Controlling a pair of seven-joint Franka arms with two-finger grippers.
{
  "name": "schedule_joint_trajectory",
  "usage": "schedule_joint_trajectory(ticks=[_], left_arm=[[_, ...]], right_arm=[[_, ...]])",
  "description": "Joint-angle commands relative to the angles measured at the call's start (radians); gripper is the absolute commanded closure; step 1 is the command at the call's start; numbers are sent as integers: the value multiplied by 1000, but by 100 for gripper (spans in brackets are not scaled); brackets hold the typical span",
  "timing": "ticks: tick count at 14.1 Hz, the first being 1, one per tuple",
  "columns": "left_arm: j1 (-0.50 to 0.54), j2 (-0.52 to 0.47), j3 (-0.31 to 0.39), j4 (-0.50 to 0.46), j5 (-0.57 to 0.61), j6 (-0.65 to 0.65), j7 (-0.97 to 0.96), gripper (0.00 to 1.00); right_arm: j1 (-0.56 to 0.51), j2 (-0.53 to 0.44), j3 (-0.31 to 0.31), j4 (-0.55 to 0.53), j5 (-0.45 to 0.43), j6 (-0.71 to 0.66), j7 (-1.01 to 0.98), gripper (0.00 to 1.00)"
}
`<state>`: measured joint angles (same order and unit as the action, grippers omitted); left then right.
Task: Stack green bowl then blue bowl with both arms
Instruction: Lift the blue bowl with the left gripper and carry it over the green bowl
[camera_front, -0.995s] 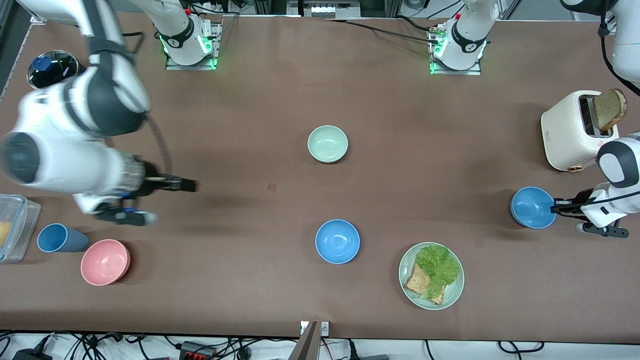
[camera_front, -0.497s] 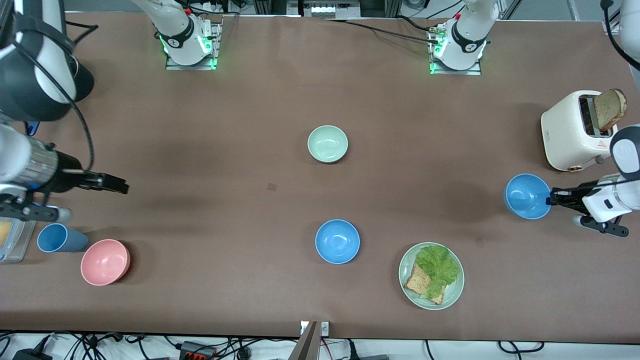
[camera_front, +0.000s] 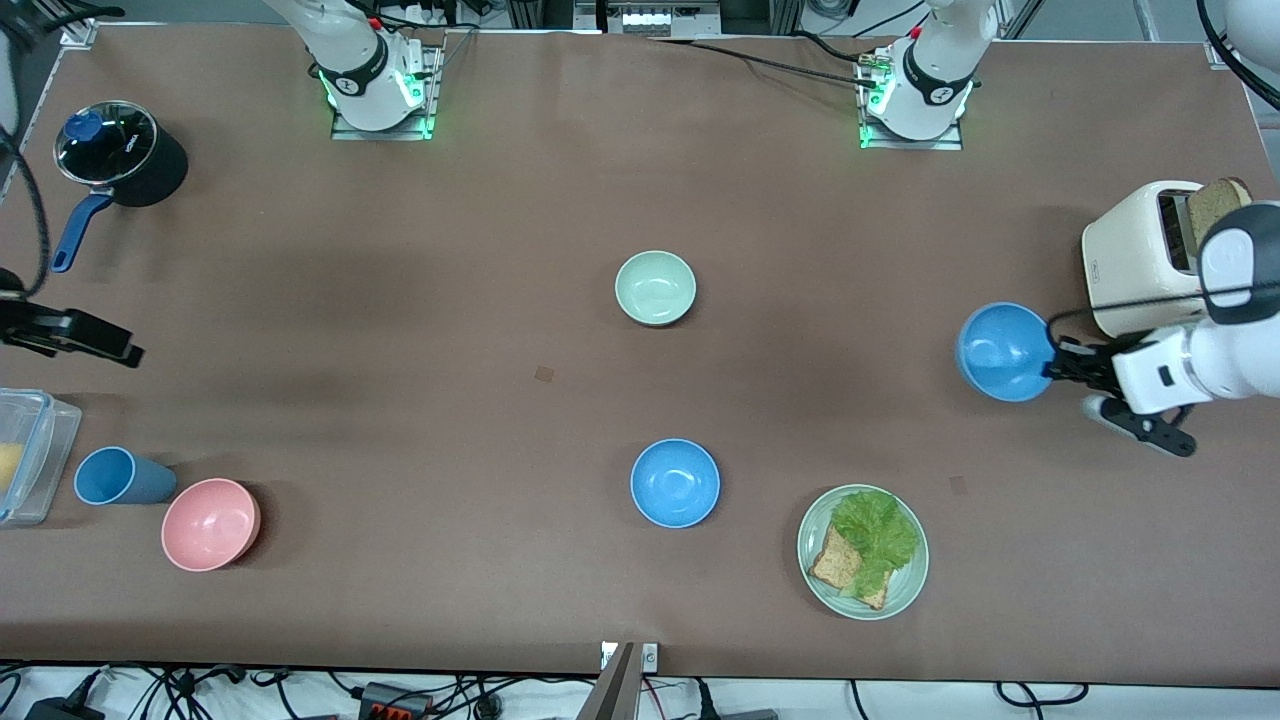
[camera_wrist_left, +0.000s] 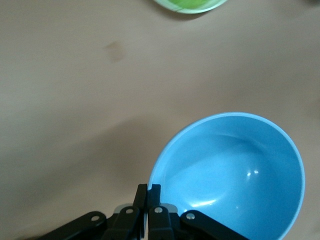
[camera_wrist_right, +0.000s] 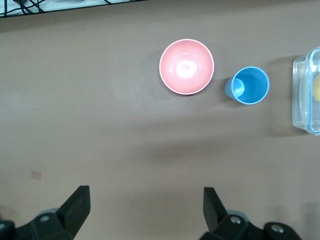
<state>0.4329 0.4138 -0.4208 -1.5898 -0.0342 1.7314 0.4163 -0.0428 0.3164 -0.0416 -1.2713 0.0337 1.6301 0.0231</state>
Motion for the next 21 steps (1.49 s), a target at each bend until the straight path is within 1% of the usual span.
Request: schedule_joint_trajectory(ticks=[1,3,5,6,7,9,11,12,14,15,16,17,18,21], left_arm=[[15,-29,-59,-21,-90,-26,-68,100],[6,-27,-108,-25,-118,-18,-164,100],[-2,-21,-206,-25,-115,11,-346,100],[-32,-18,-237,-27,-115,39,-461,100],[-92,-13,-243,-30,-115,72,-576,100],[-196,-4,-243,-48,-104,146,-783,100],[-291,6,-239,-84,-102,241,-990,99],[-334,11,-237,-97,-101,278,-1099,99],[-384,36,-237,-127,-32,321,-1290,99],[-387,42,-237,-159,-11,333,-1316,97],[-399,30,-239,-215,14,387,-1327,97],[-401,8,-243,-273,14,458,-1346,97],[-402,-7,-245,-303,14,490,-1378,97],[-404,-21,-251,-357,14,523,-1395,97]], right_arm=[[-17,-42,15,-29,-6,1,-43,0],[-15,-66,14,-40,-15,-15,-46,0],[-15,-109,11,-104,-24,4,-63,0],[-15,-143,11,-159,-35,28,-63,0],[-14,-186,11,-231,-35,72,-63,0],[-15,-262,11,-356,-34,115,-48,0],[-17,-301,11,-422,-34,142,-46,0],[-15,-304,11,-425,-34,139,-48,0],[-12,-306,12,-422,-35,140,-63,0],[-12,-306,12,-418,-35,139,-63,0],[-14,-306,12,-418,-34,122,-63,0],[-14,-306,12,-415,-34,100,-63,0],[-14,-304,14,-405,-35,91,-63,0],[-14,-306,14,-405,-35,82,-63,0]])
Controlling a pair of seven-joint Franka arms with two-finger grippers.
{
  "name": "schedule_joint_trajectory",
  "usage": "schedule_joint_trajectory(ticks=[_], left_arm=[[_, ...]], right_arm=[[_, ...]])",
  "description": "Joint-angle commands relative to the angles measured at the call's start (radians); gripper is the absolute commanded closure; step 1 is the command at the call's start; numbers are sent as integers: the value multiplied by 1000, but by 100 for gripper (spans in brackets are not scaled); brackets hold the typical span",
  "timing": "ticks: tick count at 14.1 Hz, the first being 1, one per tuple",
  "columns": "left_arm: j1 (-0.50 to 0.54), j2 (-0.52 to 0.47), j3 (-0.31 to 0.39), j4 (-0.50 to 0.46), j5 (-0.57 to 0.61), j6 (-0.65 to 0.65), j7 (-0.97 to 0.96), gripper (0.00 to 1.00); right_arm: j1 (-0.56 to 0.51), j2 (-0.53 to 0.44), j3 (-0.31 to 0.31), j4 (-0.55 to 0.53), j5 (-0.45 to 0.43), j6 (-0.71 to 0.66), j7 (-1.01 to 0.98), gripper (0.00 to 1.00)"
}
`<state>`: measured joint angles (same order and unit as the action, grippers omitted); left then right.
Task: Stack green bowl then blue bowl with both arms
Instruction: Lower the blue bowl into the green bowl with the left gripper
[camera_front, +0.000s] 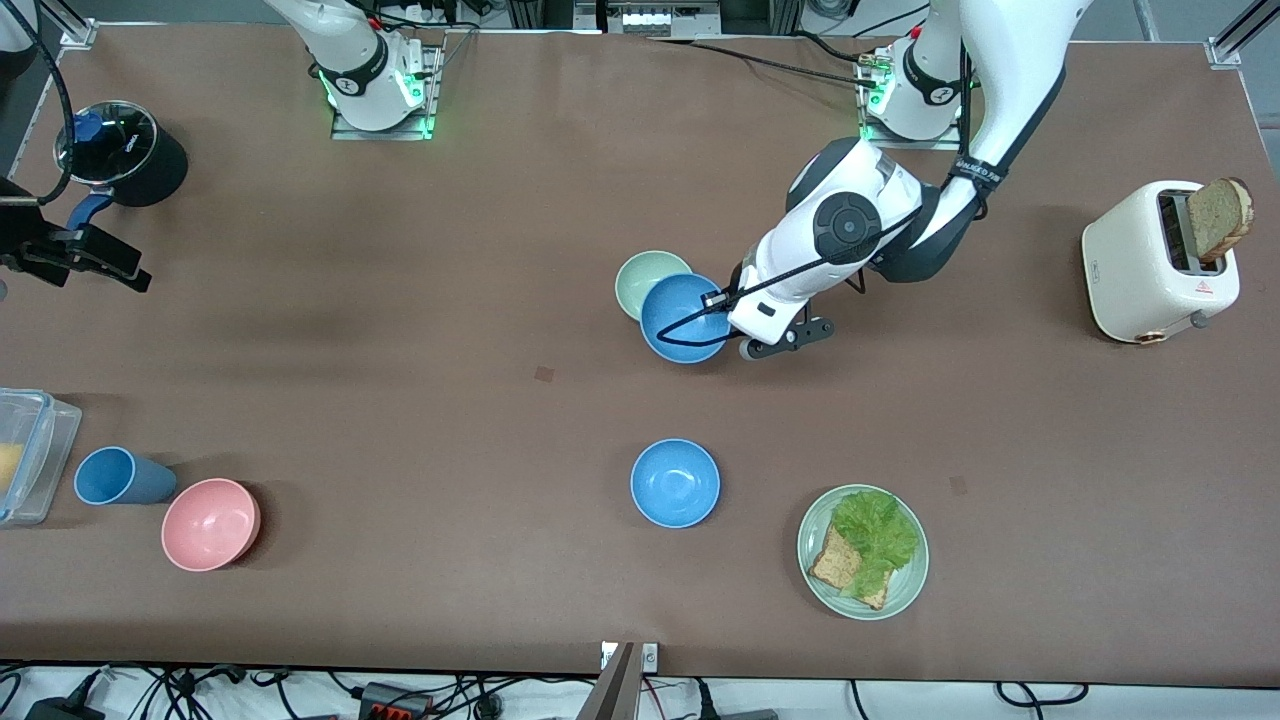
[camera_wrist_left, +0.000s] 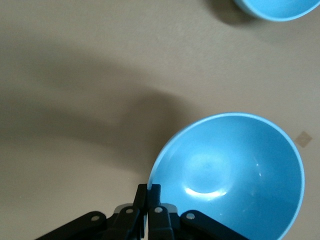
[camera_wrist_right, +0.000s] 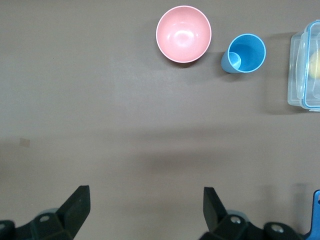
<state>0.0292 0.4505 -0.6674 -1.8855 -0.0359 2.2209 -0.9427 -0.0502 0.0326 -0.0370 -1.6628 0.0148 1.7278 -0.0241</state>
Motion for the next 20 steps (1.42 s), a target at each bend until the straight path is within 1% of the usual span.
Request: schedule_joint_trajectory(ticks=[1,3,5,8,10,12,15,16,17,20], left_arm=[[0,-68,-20,-87,16,57,-47,97],[0,-73,-41,-125,16,92,-68,97],[-3,-72,-64,-129,16,92,-76,97],[-35,-59,-64,-135,18,97,-77,97],[-61,-55,-63,-155,22,127,-76,97],[-66,-38,-61,-167,22,163,-76,96],[-71,-30,-57,-167,24,172,-74,96],[-71,-23,-55,-167,34,174,-74,95],[-71,-16,-55,-165,74,177,-76,94],[-69,-9,-54,-167,93,180,-77,94]], right_arm=[[-5,-25,8,-17,-16,-20,-2,0],[-8,-30,6,-20,-15,-20,1,0],[-8,-39,5,-25,-15,-20,-5,0],[-8,-43,5,-26,-16,-22,-7,0],[-7,-43,6,-26,-16,-20,-13,0],[-7,-42,6,-28,-16,-14,-14,0],[-5,-43,6,-29,-16,-24,-17,0],[-5,-43,6,-31,-16,-40,-25,0],[-4,-43,9,-31,-16,-45,-37,0],[0,-42,11,-31,-16,-45,-37,0]])
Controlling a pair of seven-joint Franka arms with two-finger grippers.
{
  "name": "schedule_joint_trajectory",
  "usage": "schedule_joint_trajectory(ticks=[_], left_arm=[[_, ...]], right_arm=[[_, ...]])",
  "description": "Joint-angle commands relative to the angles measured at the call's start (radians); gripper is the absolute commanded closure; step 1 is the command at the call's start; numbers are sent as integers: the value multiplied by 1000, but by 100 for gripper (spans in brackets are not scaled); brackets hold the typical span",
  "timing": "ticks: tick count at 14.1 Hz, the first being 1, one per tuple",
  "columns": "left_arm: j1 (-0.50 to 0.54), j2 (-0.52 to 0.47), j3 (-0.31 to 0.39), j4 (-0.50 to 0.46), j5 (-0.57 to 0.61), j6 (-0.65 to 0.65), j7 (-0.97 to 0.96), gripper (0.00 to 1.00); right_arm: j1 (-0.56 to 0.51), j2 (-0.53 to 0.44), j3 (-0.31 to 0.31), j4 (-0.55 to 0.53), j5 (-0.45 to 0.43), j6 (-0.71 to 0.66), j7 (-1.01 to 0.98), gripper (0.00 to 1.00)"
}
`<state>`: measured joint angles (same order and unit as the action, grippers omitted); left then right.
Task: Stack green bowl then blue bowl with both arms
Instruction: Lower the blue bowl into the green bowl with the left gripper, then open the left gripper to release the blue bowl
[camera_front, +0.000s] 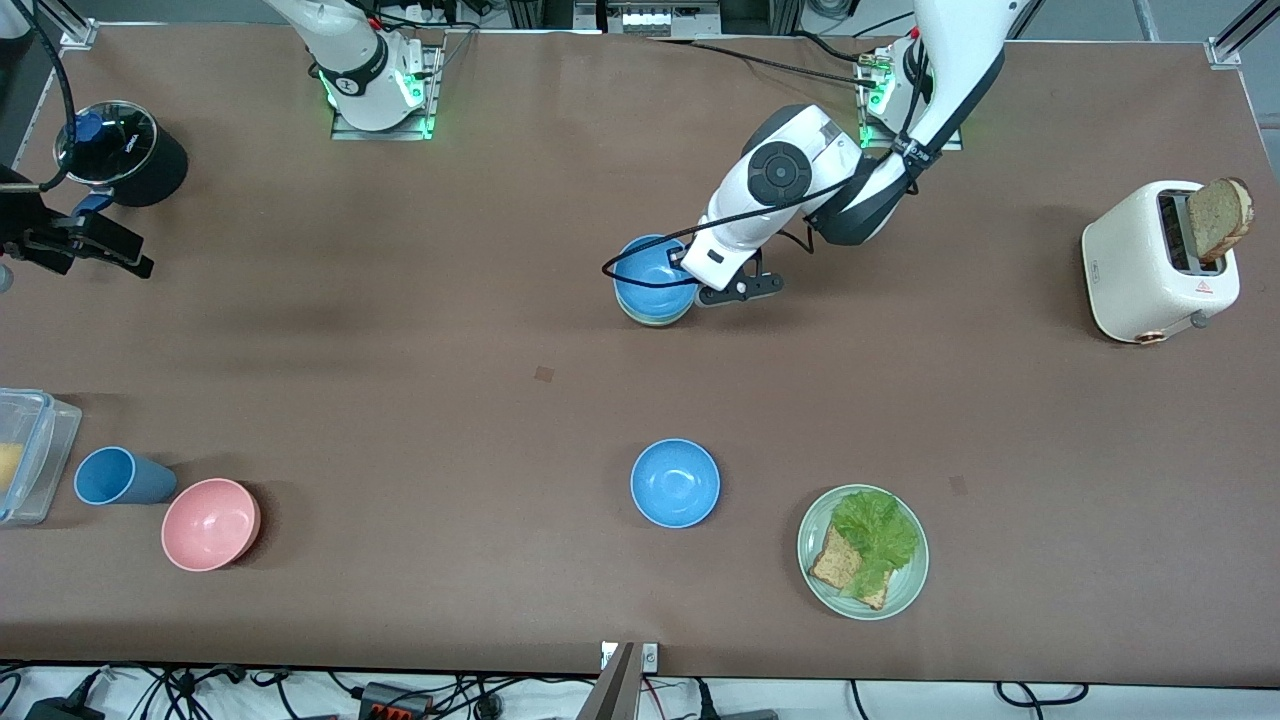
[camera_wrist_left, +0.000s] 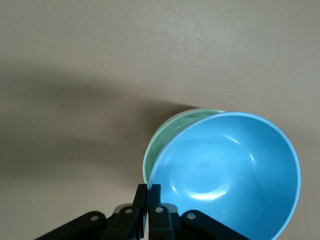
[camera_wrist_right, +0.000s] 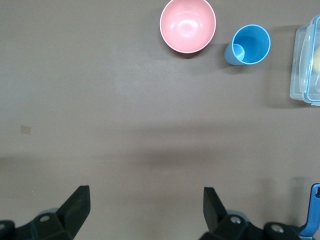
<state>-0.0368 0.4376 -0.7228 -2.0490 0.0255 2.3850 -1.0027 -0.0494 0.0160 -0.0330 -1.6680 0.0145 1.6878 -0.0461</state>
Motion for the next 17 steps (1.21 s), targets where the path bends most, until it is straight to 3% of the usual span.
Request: schedule_joint_trajectory(ticks=[1,5,7,8,11,14,17], left_arm=[[-3,6,2,-3,31,17,-17,94],[8,20,3,0,34,34,-19,89],[33,18,5,7,34,23,-43,65],[49,13,0,9,34,22,-45,58],[67,-26,-3,19,34,-13,-40,58],[121,-42,-17,114,34,-191,-21,58],[173,-56,-20,164,34,-266,59,56]], right_arm=[[-1,-27,7,-24,-16,-7,-15,0],[-1,-27,7,-19,-16,-11,-8,0],[-1,-25,7,-16,-16,-11,-3,0],[-1,-25,7,-16,-16,-11,-1,0],[-1,-27,8,-16,-16,-11,5,0],[-1,-27,8,-15,-16,-3,5,0],[-3,-27,7,-15,-15,-10,6,0]])
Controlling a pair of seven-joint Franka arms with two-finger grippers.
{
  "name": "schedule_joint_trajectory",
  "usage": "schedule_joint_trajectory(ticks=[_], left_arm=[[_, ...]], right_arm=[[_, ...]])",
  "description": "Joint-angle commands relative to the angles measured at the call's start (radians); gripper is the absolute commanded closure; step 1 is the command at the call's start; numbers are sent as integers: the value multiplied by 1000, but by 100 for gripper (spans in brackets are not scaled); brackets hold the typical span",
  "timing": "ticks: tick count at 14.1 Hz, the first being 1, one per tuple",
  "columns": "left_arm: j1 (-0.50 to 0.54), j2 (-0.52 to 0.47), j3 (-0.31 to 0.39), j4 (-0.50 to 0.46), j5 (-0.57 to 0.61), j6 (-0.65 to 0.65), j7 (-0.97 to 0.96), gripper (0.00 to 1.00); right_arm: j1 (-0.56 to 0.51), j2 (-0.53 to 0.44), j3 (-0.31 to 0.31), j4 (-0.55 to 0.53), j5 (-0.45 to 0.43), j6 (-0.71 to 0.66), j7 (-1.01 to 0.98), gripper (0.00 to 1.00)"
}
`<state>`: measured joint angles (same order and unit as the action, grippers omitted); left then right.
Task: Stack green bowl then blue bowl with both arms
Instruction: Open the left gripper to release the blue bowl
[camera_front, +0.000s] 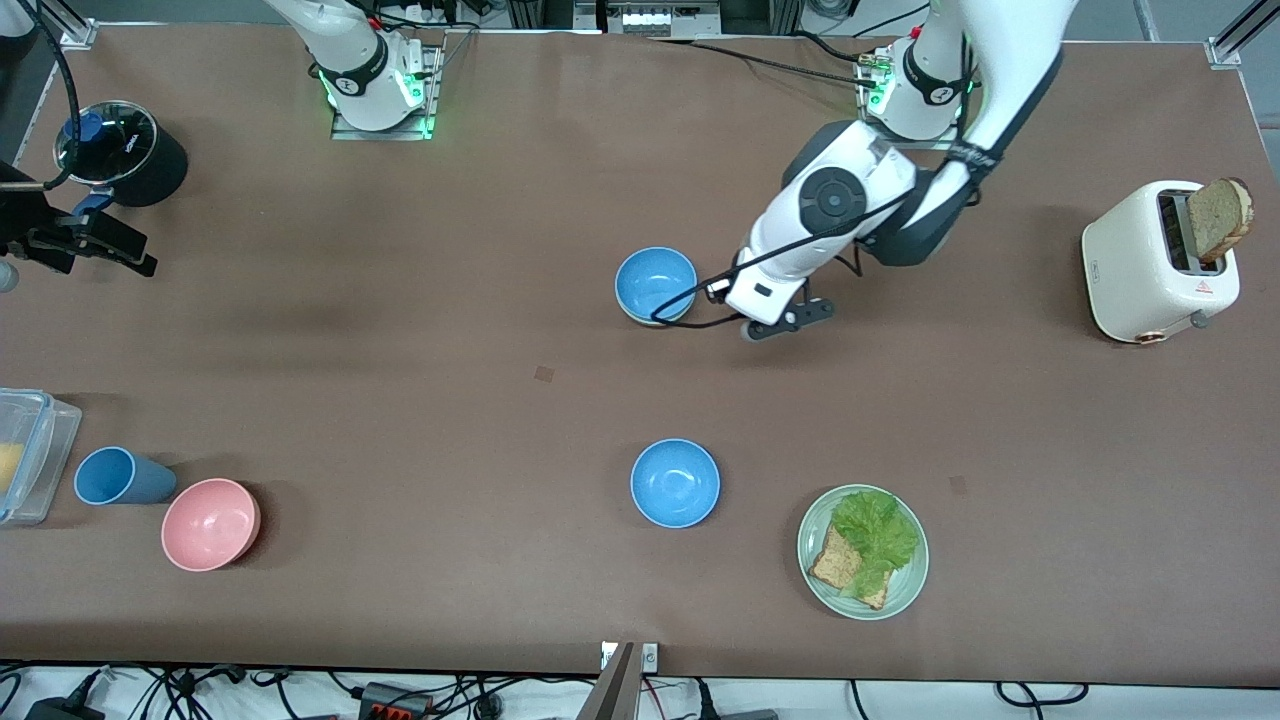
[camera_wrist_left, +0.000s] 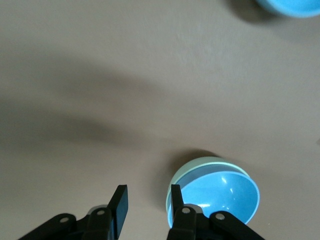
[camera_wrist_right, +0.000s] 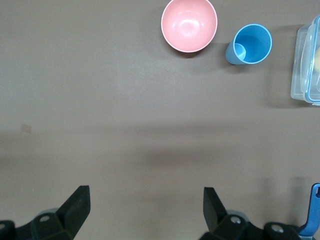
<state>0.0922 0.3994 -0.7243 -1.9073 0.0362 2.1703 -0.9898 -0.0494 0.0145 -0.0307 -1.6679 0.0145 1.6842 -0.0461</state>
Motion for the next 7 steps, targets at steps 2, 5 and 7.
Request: schedule_joint_trajectory(ticks=[2,5,7], left_arm=[[101,-45,-36,24,21,-70,152,51],[207,-63,-95,72,21,-143,255,26],[259,-63,-115,116,21,-225,374,15]], right_arm=[[-3,-27,5,-15,-14,-8,5,0],[-3,-30,5,-15,-16,-3,6,0],[-1,-30,5,-15,-16,3,5,0]])
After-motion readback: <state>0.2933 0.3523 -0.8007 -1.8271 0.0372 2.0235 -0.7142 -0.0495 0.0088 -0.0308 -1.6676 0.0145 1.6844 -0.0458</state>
